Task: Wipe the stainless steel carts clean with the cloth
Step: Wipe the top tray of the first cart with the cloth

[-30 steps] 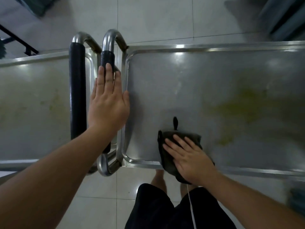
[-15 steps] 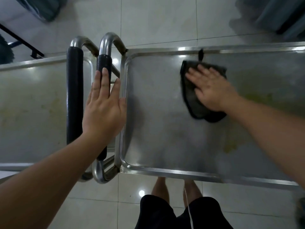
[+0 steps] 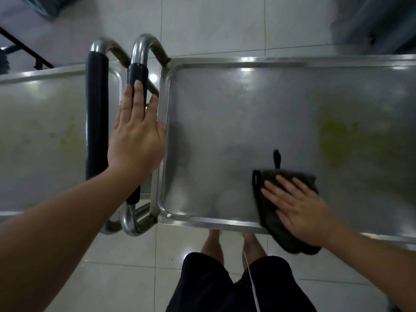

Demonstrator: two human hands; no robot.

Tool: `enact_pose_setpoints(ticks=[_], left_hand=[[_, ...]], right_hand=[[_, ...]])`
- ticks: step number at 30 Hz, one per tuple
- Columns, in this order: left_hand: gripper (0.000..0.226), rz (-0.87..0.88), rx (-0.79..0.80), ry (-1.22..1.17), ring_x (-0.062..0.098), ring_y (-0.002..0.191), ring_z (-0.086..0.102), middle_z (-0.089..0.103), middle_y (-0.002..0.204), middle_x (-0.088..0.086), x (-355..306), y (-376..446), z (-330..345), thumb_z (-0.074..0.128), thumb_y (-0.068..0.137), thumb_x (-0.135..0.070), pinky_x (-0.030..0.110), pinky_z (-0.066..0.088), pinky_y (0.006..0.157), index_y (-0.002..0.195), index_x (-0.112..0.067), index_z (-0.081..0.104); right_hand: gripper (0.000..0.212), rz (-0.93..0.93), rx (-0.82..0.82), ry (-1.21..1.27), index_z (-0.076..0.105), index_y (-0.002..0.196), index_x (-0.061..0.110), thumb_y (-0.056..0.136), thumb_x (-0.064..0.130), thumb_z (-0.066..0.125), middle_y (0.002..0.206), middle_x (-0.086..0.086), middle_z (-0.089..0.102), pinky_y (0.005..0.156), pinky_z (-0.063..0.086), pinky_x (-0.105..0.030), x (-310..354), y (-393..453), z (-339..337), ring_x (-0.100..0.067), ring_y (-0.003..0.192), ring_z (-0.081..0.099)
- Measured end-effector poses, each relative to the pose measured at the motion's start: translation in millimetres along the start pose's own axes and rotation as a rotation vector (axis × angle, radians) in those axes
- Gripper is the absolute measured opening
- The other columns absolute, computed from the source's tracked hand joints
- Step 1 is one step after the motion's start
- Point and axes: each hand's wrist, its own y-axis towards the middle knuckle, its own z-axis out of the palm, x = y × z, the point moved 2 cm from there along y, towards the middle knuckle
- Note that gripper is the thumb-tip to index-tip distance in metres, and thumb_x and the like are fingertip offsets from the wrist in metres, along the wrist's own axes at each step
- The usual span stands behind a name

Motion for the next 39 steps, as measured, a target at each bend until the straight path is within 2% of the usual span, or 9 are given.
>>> enact_pose_setpoints(ticks=[3, 8, 14, 19, 22, 27, 33, 37, 39], left_hand=[[0.063, 0.002, 0.002, 0.005, 0.017, 0.163, -0.020, -0.013, 0.179, 0.006, 0, 0, -1, 0.017, 0.113, -0.045, 0.045, -0.001, 0.130, 0.170, -0.017, 0.020], [0.060, -0.016, -0.024, -0.060, 0.014, 0.163, -0.016, -0.007, 0.179, 0.004, 3, -2, -3, 0.023, 0.113, -0.043, 0.046, 0.006, 0.129, 0.167, -0.019, 0.030], [0.054, -0.022, -0.043, -0.060, 0.010, 0.163, -0.015, -0.005, 0.180, 0.001, 8, 0, 2, 0.027, 0.114, -0.042, 0.048, 0.009, 0.128, 0.165, -0.025, 0.033], [0.055, -0.051, -0.031, -0.081, 0.008, 0.163, -0.013, -0.004, 0.180, -0.003, 9, 3, 2, 0.026, 0.112, -0.042, 0.047, 0.008, 0.129, 0.164, -0.026, 0.036], [0.055, -0.067, -0.028, -0.094, 0.006, 0.162, -0.013, -0.004, 0.180, -0.004, 8, 3, -1, 0.025, 0.113, -0.043, 0.045, 0.007, 0.127, 0.163, -0.026, 0.037], [0.055, -0.051, -0.027, -0.105, 0.007, 0.162, -0.014, -0.007, 0.179, -0.006, 7, 3, 1, 0.022, 0.114, -0.046, 0.051, 0.011, 0.128, 0.164, -0.026, 0.035], [0.056, -0.049, -0.013, -0.102, 0.007, 0.162, -0.016, -0.009, 0.179, -0.005, 7, 4, 1, 0.021, 0.114, -0.043, 0.051, 0.012, 0.128, 0.165, -0.023, 0.031], [0.060, -0.055, -0.001, -0.117, 0.005, 0.161, -0.019, -0.011, 0.179, -0.007, 9, 5, 2, 0.021, 0.113, -0.045, 0.047, 0.008, 0.128, 0.169, -0.023, 0.023], [0.064, -0.044, 0.004, -0.128, 0.004, 0.160, -0.020, -0.012, 0.179, -0.006, 9, 5, 3, 0.017, 0.113, -0.049, 0.045, 0.004, 0.130, 0.171, -0.021, 0.017]], right_hand=[[0.066, -0.031, 0.031, -0.003, 0.021, 0.167, 0.030, 0.105, 0.040, 0.040, 0.174, 0.009, 0.017, 0.130, 0.013, -0.047, 5, -20, 9, -0.021, 0.160, 0.018], [0.063, -0.062, -0.003, 0.007, 0.033, 0.163, 0.030, 0.102, 0.039, 0.041, 0.171, 0.007, 0.026, 0.129, 0.018, -0.048, -43, 26, -14, -0.021, 0.159, 0.022], [0.072, 0.170, 0.013, 0.059, 0.036, 0.162, 0.020, 0.094, 0.045, 0.029, 0.169, -0.007, 0.032, 0.125, 0.018, -0.056, -178, 132, -75, -0.035, 0.156, 0.027], [0.075, 0.339, -0.013, 0.086, 0.024, 0.166, 0.028, 0.095, 0.052, 0.023, 0.173, 0.001, 0.021, 0.127, 0.009, -0.051, -231, 171, -90, -0.031, 0.160, 0.014], [0.071, 0.321, -0.064, 0.071, 0.022, 0.166, 0.028, 0.099, 0.050, 0.024, 0.173, 0.003, 0.021, 0.128, 0.009, -0.050, -212, 154, -79, -0.028, 0.160, 0.016], [0.065, 0.185, -0.105, 0.055, 0.033, 0.163, 0.022, 0.100, 0.040, 0.039, 0.168, -0.002, 0.033, 0.125, 0.023, -0.056, -139, 62, -43, -0.031, 0.157, 0.028], [0.066, 0.112, -0.001, 0.043, 0.022, 0.167, 0.031, 0.104, 0.042, 0.039, 0.174, 0.008, 0.020, 0.126, 0.024, -0.055, -46, -73, 20, -0.024, 0.159, 0.023], [0.063, 0.279, 0.026, 0.055, 0.016, 0.168, 0.030, 0.108, 0.044, 0.028, 0.173, 0.005, 0.023, 0.127, 0.022, -0.055, -28, -67, 19, -0.023, 0.161, 0.018], [0.065, 0.418, -0.042, 0.094, 0.018, 0.167, 0.027, 0.106, 0.041, 0.034, 0.172, 0.001, 0.028, 0.127, 0.020, -0.055, 7, -35, 19, -0.025, 0.161, 0.017]])
